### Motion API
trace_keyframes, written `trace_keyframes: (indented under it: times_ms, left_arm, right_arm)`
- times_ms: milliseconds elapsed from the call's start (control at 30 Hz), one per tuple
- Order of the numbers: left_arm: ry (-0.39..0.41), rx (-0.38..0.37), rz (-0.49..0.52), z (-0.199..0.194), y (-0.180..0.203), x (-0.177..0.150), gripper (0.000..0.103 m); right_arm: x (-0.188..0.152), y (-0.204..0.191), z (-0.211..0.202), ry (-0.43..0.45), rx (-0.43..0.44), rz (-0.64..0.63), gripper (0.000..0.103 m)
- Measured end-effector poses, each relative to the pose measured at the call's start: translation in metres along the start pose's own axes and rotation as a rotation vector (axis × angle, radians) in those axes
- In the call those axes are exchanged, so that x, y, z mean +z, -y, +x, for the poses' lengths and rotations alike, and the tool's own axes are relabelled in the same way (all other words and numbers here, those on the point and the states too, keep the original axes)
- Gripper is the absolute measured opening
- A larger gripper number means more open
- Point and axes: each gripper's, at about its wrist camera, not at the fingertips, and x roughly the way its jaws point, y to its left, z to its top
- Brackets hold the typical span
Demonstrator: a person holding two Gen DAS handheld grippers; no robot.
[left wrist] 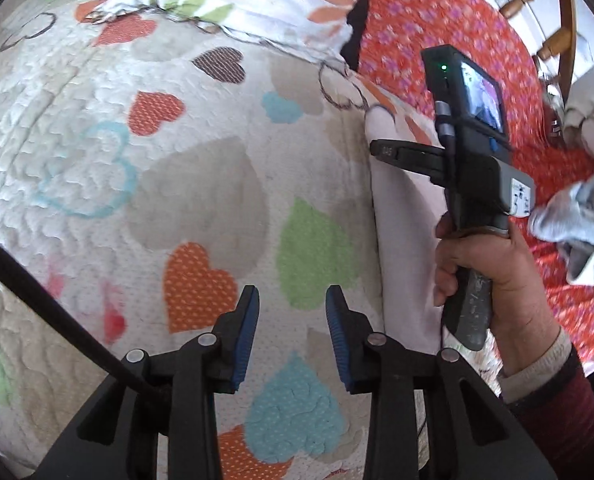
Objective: Fold small clothes
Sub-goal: 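Open the left gripper and withdraw it from the cardigan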
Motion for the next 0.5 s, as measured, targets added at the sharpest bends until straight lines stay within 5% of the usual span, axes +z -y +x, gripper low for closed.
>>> trace_keyframes:
  times_ms: [133, 233, 500]
  left_arm:
    - [0.036, 0.005, -0.004, -0.007, 0.003, 0.005, 0.039]
    - [0.068, 0.019, 0.041, -0.011, 0.015, 0.003, 0.046]
    - [0.014, 0.008, 0.142, 0.029, 0.069, -0.002, 0.051]
  right_arm:
    - [0.007, -0.019, 0.013, -0.069, 0.183, 0.019, 0.004]
    - [-0.003, -0.008, -0.019, -0.005, 0.235, 0.023, 0.011]
    - [-0.096, 0.12, -0.079, 0.017, 0.213, 0.184, 0.017]
